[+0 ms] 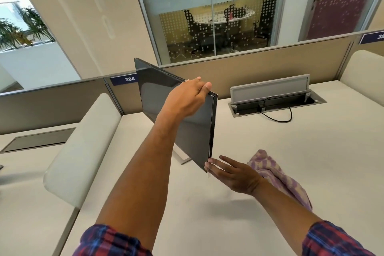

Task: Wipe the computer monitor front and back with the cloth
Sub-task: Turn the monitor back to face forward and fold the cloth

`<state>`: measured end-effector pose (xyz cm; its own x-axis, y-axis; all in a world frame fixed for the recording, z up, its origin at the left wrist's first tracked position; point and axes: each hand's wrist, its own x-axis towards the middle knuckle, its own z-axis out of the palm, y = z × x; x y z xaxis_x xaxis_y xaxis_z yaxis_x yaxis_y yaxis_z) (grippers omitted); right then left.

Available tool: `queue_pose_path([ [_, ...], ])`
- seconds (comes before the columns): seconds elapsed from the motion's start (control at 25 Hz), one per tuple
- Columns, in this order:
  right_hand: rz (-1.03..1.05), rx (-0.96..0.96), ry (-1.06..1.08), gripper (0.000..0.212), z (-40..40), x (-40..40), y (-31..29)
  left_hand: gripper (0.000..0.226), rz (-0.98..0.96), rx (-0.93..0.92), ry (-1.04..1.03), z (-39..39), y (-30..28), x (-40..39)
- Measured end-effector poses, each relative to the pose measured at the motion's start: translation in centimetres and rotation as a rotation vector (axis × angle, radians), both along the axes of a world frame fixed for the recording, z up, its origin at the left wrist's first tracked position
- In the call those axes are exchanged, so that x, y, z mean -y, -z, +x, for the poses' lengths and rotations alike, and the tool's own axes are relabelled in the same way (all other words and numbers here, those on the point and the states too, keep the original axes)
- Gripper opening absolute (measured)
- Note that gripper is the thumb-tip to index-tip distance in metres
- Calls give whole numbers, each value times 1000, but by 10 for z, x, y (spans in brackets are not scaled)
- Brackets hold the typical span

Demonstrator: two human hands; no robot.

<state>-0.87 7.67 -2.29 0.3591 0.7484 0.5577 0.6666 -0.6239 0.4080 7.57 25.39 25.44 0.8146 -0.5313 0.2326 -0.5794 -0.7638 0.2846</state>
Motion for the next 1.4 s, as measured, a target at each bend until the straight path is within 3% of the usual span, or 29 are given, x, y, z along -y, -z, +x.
queue_pose_path([
  [0.4,-64,-12,119,45,13,34,1,50,165,192,-18,15,2,28],
  [0.68,-30,-120,194,50,17,33,-2,49,249,255,-62,32,3,35],
  [0.8,-5,-186,227,61,15,29,-1,46,136,246,24,35,6,27],
  [0.96,-8,-224,169,62,8,9,5,31,-207,614,-15,29,49,-19],
  [1.04,-40,-250,91,57,7,-11,12,27,-239,662,-78,26,91,-53],
  [1.12,-32,-311,48,52,13,-33,23,24,-152,569,-145,24,135,-86],
  [1.24,0,-459,80,51,30,-71,38,27,63,249,-285,22,192,-126],
  [1.4,99,-690,304,57,58,-116,38,42,299,-156,-386,30,243,-159],
])
